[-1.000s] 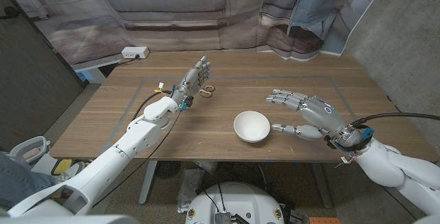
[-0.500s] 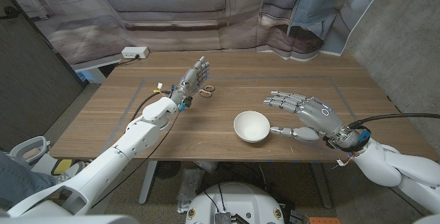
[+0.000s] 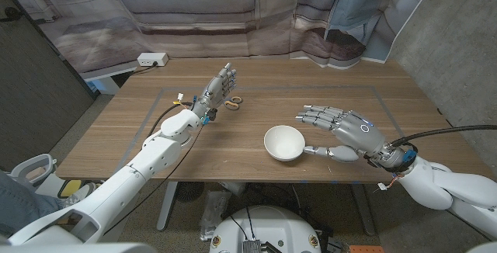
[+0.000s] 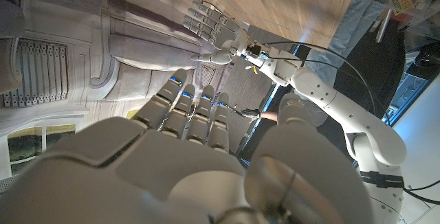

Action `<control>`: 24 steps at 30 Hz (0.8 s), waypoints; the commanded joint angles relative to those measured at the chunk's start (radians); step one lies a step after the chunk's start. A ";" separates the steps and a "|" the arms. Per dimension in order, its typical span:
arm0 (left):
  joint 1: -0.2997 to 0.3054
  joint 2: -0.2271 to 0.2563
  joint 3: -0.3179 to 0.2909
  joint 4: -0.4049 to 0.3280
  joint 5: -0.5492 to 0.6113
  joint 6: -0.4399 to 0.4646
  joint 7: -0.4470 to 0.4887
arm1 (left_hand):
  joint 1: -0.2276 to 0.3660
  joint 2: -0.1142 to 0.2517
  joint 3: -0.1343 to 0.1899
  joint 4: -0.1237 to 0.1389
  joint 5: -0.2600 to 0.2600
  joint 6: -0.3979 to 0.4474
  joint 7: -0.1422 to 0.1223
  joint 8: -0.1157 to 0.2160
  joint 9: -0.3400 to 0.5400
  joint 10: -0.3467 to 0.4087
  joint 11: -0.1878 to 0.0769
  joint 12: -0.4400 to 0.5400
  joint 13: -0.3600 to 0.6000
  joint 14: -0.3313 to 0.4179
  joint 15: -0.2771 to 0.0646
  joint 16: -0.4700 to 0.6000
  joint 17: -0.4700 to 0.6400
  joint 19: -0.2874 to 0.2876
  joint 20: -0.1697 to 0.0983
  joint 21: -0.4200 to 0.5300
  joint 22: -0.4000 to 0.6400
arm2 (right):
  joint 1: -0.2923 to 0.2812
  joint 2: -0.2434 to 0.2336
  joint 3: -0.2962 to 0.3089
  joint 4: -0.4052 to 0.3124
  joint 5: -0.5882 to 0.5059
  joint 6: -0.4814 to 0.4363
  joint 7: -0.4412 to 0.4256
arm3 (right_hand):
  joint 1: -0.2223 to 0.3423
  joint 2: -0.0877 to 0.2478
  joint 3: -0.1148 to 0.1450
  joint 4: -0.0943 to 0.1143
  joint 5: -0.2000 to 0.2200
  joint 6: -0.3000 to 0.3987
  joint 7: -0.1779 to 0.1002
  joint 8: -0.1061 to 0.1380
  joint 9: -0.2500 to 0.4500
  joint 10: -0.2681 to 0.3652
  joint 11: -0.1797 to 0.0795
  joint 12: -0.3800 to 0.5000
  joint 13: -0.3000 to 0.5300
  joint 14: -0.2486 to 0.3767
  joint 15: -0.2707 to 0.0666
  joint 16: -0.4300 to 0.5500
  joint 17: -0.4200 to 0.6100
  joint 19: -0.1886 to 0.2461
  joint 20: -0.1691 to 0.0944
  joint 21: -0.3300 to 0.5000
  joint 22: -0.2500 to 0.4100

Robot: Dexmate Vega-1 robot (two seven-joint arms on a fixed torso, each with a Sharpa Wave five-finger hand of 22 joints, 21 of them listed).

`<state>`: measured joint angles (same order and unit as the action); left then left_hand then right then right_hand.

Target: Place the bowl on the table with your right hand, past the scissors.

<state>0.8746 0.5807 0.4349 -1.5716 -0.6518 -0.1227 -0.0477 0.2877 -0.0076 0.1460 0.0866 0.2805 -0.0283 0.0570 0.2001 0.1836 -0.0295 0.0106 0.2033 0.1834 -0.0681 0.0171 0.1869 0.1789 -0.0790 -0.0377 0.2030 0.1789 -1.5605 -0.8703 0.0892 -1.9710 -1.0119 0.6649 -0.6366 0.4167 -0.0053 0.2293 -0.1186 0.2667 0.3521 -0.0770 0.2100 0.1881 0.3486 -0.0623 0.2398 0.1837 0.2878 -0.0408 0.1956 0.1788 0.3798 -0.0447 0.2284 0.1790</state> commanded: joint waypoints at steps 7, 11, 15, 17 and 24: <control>-0.002 -0.012 0.007 0.025 -0.004 -0.011 -0.014 | 0.009 0.004 -0.007 0.001 -0.003 0.005 0.002 -0.002 0.004 -0.002 0.003 -0.001 0.005 -0.002 0.002 0.001 0.006 -0.004 -0.013 -0.003 0.002 | -0.005 -0.119 -0.059 -0.025 0.050 -0.103 0.030 | 0.019 -0.003 0.006 -0.009 0.006 0.002 -0.004 -0.003 0.003 0.006 -0.004 -0.004 0.003 0.008 -0.055 -0.002 0.004 0.009 -0.066 -0.006 0.006; -0.001 -0.011 0.006 0.025 -0.004 -0.010 -0.014 | 0.009 0.004 -0.008 0.001 -0.003 0.005 0.002 -0.002 0.004 -0.003 0.003 -0.001 0.005 -0.001 0.001 0.001 0.006 -0.004 -0.013 -0.003 0.002 | -0.003 -0.133 -0.069 -0.028 0.050 -0.121 0.037 | 0.022 -0.003 0.007 -0.011 0.006 0.001 -0.004 -0.003 0.003 0.006 -0.005 -0.004 0.003 0.008 -0.055 -0.002 0.004 0.010 -0.066 -0.007 0.006; 0.001 -0.010 0.006 0.021 -0.004 -0.011 -0.013 | 0.009 0.004 -0.008 0.001 -0.003 0.004 0.002 -0.002 0.004 -0.004 0.003 -0.002 0.005 -0.002 0.003 0.001 0.006 -0.004 -0.013 -0.003 0.002 | 0.007 -0.148 -0.085 -0.028 0.051 -0.133 0.040 | 0.030 -0.003 0.010 -0.015 0.006 0.001 -0.003 -0.003 0.004 0.006 -0.004 -0.005 0.003 0.009 -0.055 -0.003 0.004 0.010 -0.064 -0.007 0.006; 0.002 -0.010 0.005 0.021 -0.004 -0.011 -0.012 | 0.009 0.005 -0.008 0.001 -0.003 0.005 0.002 -0.002 0.004 -0.003 0.003 -0.002 0.005 -0.002 0.002 0.001 0.006 -0.004 -0.013 -0.003 0.002 | 0.008 -0.154 -0.089 -0.030 0.051 -0.139 0.038 | 0.034 -0.003 0.011 -0.018 0.007 0.000 -0.005 -0.004 0.004 0.005 -0.007 -0.006 0.003 0.008 -0.055 -0.004 0.004 0.010 -0.064 -0.008 0.006; 0.002 -0.012 0.006 0.024 -0.006 -0.012 -0.014 | 0.010 0.005 -0.010 0.001 -0.003 0.005 0.002 -0.002 0.004 -0.003 0.003 -0.002 0.005 -0.002 0.002 0.001 0.006 -0.004 -0.013 -0.003 0.002 | 0.011 -0.178 -0.104 -0.038 0.046 -0.169 0.042 | 0.063 -0.008 0.019 -0.033 0.009 -0.004 -0.006 -0.005 0.004 0.000 -0.010 -0.009 0.003 0.005 -0.057 -0.006 0.003 0.010 -0.062 -0.010 0.005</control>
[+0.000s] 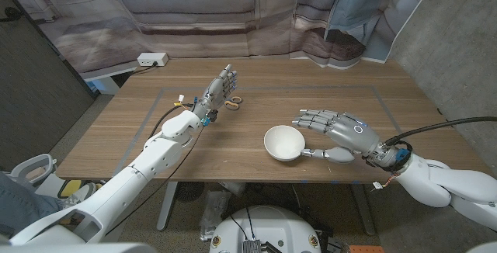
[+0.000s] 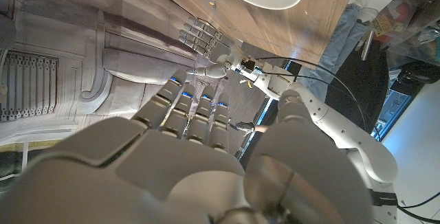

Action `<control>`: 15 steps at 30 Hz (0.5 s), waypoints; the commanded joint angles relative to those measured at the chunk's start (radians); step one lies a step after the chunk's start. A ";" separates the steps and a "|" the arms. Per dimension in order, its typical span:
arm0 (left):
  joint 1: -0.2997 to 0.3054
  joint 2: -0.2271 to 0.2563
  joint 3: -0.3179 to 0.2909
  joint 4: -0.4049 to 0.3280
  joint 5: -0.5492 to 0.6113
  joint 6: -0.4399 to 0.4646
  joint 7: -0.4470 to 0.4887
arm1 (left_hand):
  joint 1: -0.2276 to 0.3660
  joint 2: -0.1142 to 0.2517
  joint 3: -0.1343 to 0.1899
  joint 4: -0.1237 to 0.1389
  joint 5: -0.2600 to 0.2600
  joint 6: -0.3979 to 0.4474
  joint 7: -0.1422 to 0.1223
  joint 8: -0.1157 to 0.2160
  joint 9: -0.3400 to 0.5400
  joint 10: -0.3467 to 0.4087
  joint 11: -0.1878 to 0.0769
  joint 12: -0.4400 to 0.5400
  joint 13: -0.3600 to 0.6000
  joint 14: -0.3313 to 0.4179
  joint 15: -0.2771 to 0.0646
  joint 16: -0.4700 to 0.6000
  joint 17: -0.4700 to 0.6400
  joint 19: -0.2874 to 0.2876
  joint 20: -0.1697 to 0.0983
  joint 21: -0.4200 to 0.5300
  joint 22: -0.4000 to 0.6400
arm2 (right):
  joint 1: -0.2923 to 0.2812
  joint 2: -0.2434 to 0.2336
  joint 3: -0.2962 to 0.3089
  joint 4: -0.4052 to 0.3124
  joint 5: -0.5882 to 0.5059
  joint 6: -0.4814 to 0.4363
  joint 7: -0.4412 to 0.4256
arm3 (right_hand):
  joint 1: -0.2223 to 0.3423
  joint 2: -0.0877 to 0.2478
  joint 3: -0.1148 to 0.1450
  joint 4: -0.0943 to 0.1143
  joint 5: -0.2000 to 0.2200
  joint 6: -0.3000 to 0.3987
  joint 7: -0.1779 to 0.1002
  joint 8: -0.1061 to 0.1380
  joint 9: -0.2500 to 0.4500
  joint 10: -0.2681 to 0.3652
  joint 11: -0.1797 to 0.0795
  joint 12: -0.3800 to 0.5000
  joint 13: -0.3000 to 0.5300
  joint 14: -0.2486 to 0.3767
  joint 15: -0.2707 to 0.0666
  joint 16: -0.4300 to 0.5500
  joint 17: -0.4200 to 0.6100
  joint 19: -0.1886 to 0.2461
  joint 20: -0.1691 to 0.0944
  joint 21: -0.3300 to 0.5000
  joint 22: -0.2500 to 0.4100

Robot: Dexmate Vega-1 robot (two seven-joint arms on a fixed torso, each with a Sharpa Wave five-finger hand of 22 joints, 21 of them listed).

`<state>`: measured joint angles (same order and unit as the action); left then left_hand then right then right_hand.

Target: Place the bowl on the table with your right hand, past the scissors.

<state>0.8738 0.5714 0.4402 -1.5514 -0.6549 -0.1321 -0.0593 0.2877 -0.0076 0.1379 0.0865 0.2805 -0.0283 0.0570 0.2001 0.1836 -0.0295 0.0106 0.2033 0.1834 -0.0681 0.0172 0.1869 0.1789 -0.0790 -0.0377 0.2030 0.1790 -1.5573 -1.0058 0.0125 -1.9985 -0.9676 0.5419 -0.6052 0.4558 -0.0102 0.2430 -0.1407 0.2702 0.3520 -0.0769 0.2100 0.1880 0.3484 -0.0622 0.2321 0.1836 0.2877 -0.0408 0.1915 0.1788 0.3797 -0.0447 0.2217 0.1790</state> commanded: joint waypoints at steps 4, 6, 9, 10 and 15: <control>0.003 -0.007 0.002 0.012 -0.004 -0.007 -0.005 | 0.010 0.005 -0.002 0.002 -0.004 0.004 0.001 -0.002 0.004 -0.004 0.001 -0.002 0.005 -0.002 0.002 0.001 0.006 -0.005 -0.012 -0.003 0.002 | 0.010 -0.058 -0.037 -0.017 -0.003 -0.065 0.021 | 0.047 -0.008 0.010 -0.022 0.008 -0.008 -0.006 -0.007 0.004 -0.004 -0.009 -0.004 0.003 0.003 -0.056 -0.004 0.003 0.009 -0.062 -0.006 0.005; 0.005 -0.008 0.002 0.013 -0.005 -0.008 -0.005 | 0.010 0.005 -0.003 0.002 -0.004 0.005 0.002 -0.002 0.004 -0.004 0.001 -0.002 0.005 -0.003 0.002 0.001 0.006 -0.005 -0.013 -0.003 0.002 | 0.011 -0.064 -0.042 -0.018 -0.005 -0.073 0.021 | 0.054 -0.010 0.012 -0.025 0.009 -0.009 -0.008 -0.007 0.004 -0.007 -0.009 -0.006 0.003 0.003 -0.056 -0.004 0.002 0.008 -0.061 -0.007 0.005; 0.007 -0.009 0.001 0.013 -0.006 -0.010 -0.003 | 0.010 0.006 -0.003 0.002 -0.004 0.004 0.001 -0.002 0.004 -0.003 0.001 -0.001 0.005 -0.002 0.002 0.001 0.006 -0.005 -0.012 -0.003 0.002 | 0.010 -0.073 -0.047 -0.020 -0.006 -0.083 0.020 | 0.069 -0.013 0.015 -0.029 0.010 -0.010 -0.007 -0.007 0.004 -0.008 -0.003 -0.007 0.003 0.001 -0.057 -0.006 0.002 0.007 -0.060 -0.008 0.005; 0.010 -0.009 0.000 0.012 -0.007 -0.012 -0.002 | 0.010 0.006 -0.003 0.002 -0.004 0.004 0.001 -0.003 0.004 -0.003 0.001 -0.002 0.005 -0.003 0.002 0.001 0.006 -0.005 -0.013 -0.003 0.002 | 0.008 -0.078 -0.046 -0.023 -0.007 -0.089 0.024 | 0.074 -0.014 0.016 -0.031 0.011 -0.010 -0.008 -0.007 0.004 -0.009 -0.002 -0.007 0.003 -0.001 -0.058 -0.006 0.002 0.006 -0.060 -0.009 0.005; 0.011 -0.008 -0.002 0.013 -0.009 -0.013 -0.003 | 0.010 0.006 -0.004 0.002 -0.004 0.005 0.002 -0.002 0.004 -0.003 0.001 -0.002 0.005 -0.003 0.002 0.001 0.006 -0.005 -0.012 -0.003 0.002 | 0.008 -0.099 -0.051 -0.032 -0.010 -0.111 0.045 | 0.092 -0.017 0.020 -0.035 0.013 -0.015 -0.008 -0.009 0.004 -0.012 -0.001 -0.009 0.003 -0.004 -0.059 -0.007 0.002 0.005 -0.060 -0.010 0.005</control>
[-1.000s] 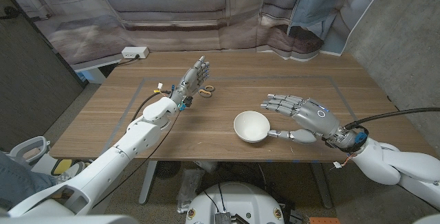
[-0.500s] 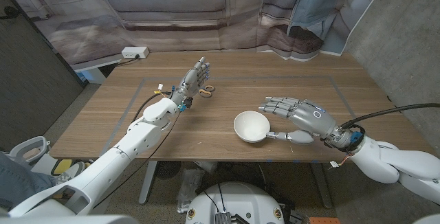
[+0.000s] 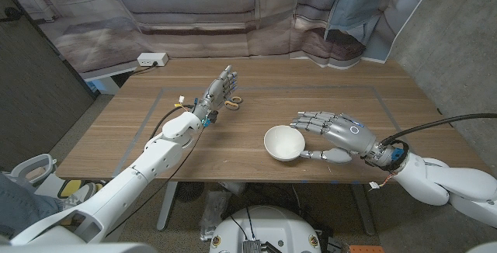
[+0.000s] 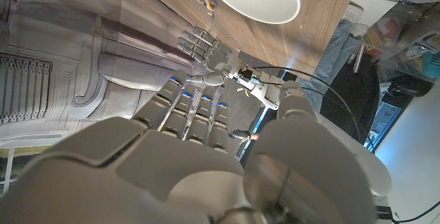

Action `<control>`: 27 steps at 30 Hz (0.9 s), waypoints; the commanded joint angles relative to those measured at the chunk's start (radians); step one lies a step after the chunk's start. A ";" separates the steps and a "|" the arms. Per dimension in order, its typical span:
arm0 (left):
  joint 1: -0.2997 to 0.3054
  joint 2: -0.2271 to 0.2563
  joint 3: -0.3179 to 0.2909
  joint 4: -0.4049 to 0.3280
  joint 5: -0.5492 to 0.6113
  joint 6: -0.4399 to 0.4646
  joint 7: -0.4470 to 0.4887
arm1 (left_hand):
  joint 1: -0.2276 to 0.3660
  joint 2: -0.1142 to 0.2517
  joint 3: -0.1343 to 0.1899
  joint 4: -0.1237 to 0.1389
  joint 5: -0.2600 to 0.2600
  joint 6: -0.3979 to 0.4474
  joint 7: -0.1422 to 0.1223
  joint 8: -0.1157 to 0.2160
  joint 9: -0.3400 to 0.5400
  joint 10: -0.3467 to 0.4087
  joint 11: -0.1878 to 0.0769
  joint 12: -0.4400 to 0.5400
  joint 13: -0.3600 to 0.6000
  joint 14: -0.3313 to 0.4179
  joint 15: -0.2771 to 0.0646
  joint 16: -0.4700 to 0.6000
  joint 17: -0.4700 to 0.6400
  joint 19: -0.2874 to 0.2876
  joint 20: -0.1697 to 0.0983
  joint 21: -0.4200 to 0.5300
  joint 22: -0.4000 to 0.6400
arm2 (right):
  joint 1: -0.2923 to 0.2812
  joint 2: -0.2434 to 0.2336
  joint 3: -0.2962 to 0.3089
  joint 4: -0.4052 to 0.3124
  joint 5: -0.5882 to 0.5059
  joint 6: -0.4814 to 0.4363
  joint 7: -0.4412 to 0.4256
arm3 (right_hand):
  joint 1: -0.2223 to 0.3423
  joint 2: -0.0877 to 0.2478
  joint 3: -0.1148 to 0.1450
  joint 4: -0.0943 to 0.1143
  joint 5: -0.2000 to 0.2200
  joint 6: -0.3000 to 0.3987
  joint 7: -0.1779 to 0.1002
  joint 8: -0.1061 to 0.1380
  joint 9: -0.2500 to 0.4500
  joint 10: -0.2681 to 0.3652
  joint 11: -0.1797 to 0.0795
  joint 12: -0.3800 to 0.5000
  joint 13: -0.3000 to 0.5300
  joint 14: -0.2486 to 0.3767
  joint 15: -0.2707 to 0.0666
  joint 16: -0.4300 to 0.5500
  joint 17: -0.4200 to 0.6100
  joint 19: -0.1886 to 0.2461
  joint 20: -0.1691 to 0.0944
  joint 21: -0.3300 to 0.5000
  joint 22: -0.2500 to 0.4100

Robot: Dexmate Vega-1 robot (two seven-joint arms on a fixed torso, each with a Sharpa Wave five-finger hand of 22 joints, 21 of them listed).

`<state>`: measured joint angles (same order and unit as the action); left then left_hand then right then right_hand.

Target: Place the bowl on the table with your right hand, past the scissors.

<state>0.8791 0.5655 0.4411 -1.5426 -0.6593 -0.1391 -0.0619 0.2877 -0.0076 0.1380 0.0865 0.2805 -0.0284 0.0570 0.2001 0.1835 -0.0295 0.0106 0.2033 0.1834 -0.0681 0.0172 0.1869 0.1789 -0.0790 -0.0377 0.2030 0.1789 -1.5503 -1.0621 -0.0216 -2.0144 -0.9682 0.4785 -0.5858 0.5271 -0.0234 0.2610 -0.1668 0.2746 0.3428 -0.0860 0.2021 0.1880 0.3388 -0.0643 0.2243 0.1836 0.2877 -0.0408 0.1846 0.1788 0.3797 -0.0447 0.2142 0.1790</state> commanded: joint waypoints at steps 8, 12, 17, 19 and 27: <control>0.011 -0.003 -0.003 0.008 -0.007 -0.011 -0.004 | 0.011 0.007 -0.005 0.002 -0.004 0.004 0.000 -0.003 0.004 -0.004 0.002 -0.002 0.005 -0.002 0.002 0.001 0.006 -0.005 -0.012 -0.003 0.002 | 0.015 -0.064 -0.048 -0.023 -0.026 -0.083 0.034 | 0.061 -0.005 0.014 -0.014 0.012 -0.007 -0.014 -0.001 0.005 -0.011 -0.001 -0.006 0.004 -0.007 -0.059 -0.001 0.002 0.003 -0.060 -0.005 0.005; 0.013 -0.001 -0.003 0.005 -0.007 -0.010 -0.004 | 0.011 0.007 -0.006 0.002 -0.004 0.005 0.001 -0.003 0.004 -0.004 0.001 -0.002 0.005 -0.003 0.002 0.001 0.006 -0.005 -0.012 -0.003 0.002 | 0.013 -0.075 -0.059 -0.030 -0.040 -0.107 0.031 | 0.090 -0.002 0.023 -0.015 0.014 -0.011 -0.023 -0.001 0.005 -0.015 -0.002 -0.007 0.004 -0.014 -0.061 -0.003 0.002 0.002 -0.061 -0.006 0.006; 0.017 0.002 -0.004 0.000 -0.006 -0.011 -0.004 | 0.011 0.007 -0.007 0.002 -0.005 0.005 0.000 -0.002 0.004 -0.003 0.003 -0.001 0.005 -0.003 0.002 0.001 0.006 -0.005 -0.012 -0.003 0.002 | 0.018 -0.093 -0.077 -0.039 -0.053 -0.135 0.037 | 0.132 0.006 0.038 -0.016 0.016 -0.017 -0.032 -0.003 0.006 -0.022 -0.010 -0.010 0.004 -0.016 -0.062 -0.002 0.002 -0.006 -0.062 -0.010 0.006; 0.019 0.003 -0.005 -0.001 -0.006 -0.013 -0.003 | 0.011 0.007 -0.008 0.002 -0.005 0.005 0.000 -0.002 0.004 -0.004 0.001 -0.002 0.005 -0.003 0.001 0.001 0.006 -0.005 -0.011 -0.003 0.002 | 0.022 -0.101 -0.086 -0.041 -0.053 -0.142 0.042 | 0.148 0.008 0.044 -0.017 0.017 -0.020 -0.035 -0.003 0.006 -0.026 -0.011 -0.012 0.004 -0.019 -0.061 -0.003 0.002 -0.008 -0.062 -0.010 0.007; 0.029 0.006 -0.010 -0.001 -0.009 -0.022 -0.004 | 0.012 0.008 -0.009 0.002 -0.005 0.005 0.001 -0.002 0.004 -0.004 0.002 -0.002 0.005 -0.003 0.003 0.001 0.006 -0.005 -0.011 -0.003 0.002 | 0.019 -0.126 -0.109 -0.058 -0.067 -0.196 0.056 | 0.206 0.023 0.066 -0.015 0.016 -0.026 -0.045 -0.004 0.007 -0.030 -0.018 -0.012 0.004 -0.038 -0.064 -0.007 0.003 -0.028 -0.065 -0.016 0.008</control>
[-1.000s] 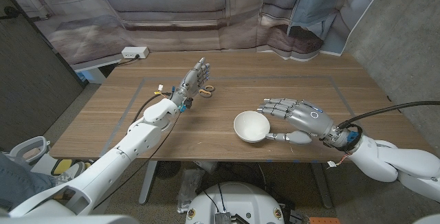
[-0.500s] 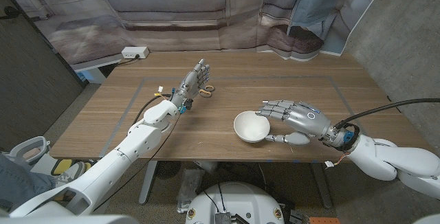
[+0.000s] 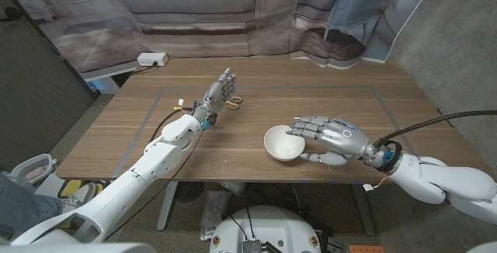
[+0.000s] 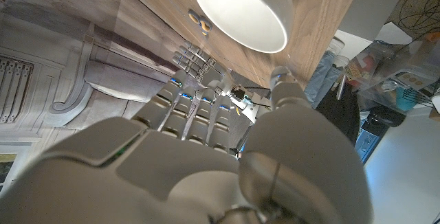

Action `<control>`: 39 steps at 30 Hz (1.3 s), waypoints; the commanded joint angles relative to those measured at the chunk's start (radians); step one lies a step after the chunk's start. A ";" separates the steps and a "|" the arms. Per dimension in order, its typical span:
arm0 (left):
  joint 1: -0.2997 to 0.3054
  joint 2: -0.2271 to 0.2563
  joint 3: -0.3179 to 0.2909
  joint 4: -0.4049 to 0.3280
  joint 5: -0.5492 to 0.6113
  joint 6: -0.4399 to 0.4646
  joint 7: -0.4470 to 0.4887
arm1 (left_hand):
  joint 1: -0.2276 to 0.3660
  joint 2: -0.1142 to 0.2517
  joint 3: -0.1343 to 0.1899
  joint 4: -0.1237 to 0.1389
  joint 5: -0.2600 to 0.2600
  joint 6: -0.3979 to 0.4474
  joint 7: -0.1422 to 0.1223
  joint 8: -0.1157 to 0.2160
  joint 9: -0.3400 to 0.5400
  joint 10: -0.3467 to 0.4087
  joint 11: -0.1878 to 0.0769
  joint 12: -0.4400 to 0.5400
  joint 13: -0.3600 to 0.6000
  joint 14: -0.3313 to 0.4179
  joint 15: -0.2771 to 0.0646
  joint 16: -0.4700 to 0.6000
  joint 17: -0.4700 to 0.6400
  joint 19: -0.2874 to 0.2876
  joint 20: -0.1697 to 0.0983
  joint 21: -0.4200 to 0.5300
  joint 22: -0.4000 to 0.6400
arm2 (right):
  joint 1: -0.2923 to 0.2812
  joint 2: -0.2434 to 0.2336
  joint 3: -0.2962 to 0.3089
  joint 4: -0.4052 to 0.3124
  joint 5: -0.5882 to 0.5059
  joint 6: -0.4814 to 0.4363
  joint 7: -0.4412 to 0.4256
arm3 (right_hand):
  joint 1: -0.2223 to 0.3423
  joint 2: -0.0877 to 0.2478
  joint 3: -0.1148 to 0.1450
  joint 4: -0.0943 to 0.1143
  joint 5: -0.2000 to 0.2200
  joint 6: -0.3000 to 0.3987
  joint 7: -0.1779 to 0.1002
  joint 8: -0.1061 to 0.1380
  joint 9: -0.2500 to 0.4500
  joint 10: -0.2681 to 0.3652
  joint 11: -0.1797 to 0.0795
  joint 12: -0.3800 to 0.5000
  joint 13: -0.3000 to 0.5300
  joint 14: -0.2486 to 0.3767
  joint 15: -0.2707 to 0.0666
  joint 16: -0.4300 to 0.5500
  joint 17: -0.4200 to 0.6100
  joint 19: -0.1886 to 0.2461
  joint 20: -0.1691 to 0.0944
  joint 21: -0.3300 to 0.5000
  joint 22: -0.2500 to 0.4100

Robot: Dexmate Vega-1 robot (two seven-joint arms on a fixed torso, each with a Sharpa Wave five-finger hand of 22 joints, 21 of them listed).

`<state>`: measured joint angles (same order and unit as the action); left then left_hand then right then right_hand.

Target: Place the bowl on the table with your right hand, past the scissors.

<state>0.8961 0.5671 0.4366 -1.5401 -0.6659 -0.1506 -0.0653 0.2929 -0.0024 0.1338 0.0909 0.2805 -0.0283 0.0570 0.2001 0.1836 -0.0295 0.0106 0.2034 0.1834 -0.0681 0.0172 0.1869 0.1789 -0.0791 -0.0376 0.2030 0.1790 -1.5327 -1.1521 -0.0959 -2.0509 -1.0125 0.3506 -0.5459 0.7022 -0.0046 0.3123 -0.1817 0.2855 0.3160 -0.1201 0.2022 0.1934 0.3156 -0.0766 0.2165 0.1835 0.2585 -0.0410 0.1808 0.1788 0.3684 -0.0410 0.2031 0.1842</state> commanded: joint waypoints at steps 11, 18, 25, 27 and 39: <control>0.014 0.001 -0.008 0.008 -0.006 -0.027 -0.012 | 0.007 0.004 -0.006 -0.002 -0.005 0.005 -0.001 -0.002 0.004 -0.004 0.001 -0.001 0.005 -0.003 0.002 0.001 0.006 -0.006 -0.010 -0.003 0.002 | 0.018 -0.070 -0.081 -0.047 -0.047 -0.126 0.042 | 0.086 0.005 0.031 -0.003 0.003 -0.010 -0.027 -0.006 0.002 -0.024 -0.012 -0.010 0.004 -0.026 -0.069 -0.004 0.002 -0.032 -0.072 -0.007 0.004; 0.022 0.002 -0.011 0.004 -0.007 -0.034 -0.010 | 0.007 0.004 -0.008 -0.002 -0.005 0.005 -0.002 -0.002 0.004 -0.003 0.002 -0.001 0.005 -0.003 0.002 0.002 0.006 -0.006 -0.010 -0.002 0.002 | 0.037 -0.084 -0.118 -0.051 -0.064 -0.157 0.037 | 0.117 -0.003 0.036 -0.005 0.002 -0.020 -0.034 -0.008 0.002 -0.030 -0.019 -0.011 0.004 -0.031 -0.069 -0.004 0.001 -0.035 -0.075 -0.006 0.004; 0.031 0.005 -0.013 -0.004 -0.007 -0.036 -0.005 | 0.008 0.005 -0.009 -0.002 -0.006 0.005 -0.001 -0.003 0.004 -0.004 0.002 -0.002 0.005 -0.003 0.002 0.002 0.006 -0.006 -0.010 -0.002 0.002 | 0.075 -0.102 -0.159 -0.049 -0.040 -0.148 0.050 | 0.143 -0.006 0.041 -0.005 0.002 -0.023 -0.039 -0.007 0.003 -0.034 -0.021 -0.011 0.004 -0.033 -0.074 -0.003 0.001 -0.037 -0.078 -0.005 0.004; 0.034 0.007 -0.014 -0.010 -0.007 -0.035 -0.003 | 0.008 0.005 -0.009 -0.002 -0.006 0.005 -0.001 -0.003 0.004 -0.004 0.002 -0.002 0.005 -0.003 0.002 0.002 0.006 -0.006 -0.009 -0.002 0.002 | 0.085 -0.103 -0.171 -0.046 -0.043 -0.149 0.046 | 0.149 -0.006 0.042 -0.005 0.002 -0.022 -0.040 -0.006 0.003 -0.034 -0.022 -0.011 0.004 -0.033 -0.077 -0.002 0.001 -0.035 -0.081 -0.004 0.004; 0.053 0.018 -0.022 -0.035 -0.008 -0.033 0.011 | 0.008 0.006 -0.012 -0.002 -0.006 0.005 -0.001 -0.003 0.004 -0.003 0.002 -0.001 0.005 -0.003 0.003 0.002 0.006 -0.005 -0.010 -0.002 0.002 | 0.124 -0.111 -0.231 -0.040 -0.055 -0.174 0.047 | 0.198 -0.005 0.052 -0.003 0.003 -0.025 -0.045 -0.005 0.003 -0.031 -0.035 -0.008 0.004 -0.034 -0.086 -0.001 0.000 -0.034 -0.093 -0.001 0.004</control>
<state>0.9358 0.5788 0.4208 -1.5587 -0.6722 -0.1818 -0.0637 0.2929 -0.0024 0.1254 0.0909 0.2806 -0.0283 0.0570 0.2001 0.1836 -0.0295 0.0106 0.2034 0.1834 -0.0681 0.0172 0.1869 0.1789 -0.0790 -0.0377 0.2030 0.1789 -1.4445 -1.2520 -0.2741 -2.0956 -1.0619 0.1945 -0.5017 0.8867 -0.0094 0.3577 -0.1831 0.2854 0.2874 -0.1591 0.1944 0.1931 0.2838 -0.1057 0.2090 0.1835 0.2283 -0.0356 0.1761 0.1768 0.3364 -0.0410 0.1955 0.1839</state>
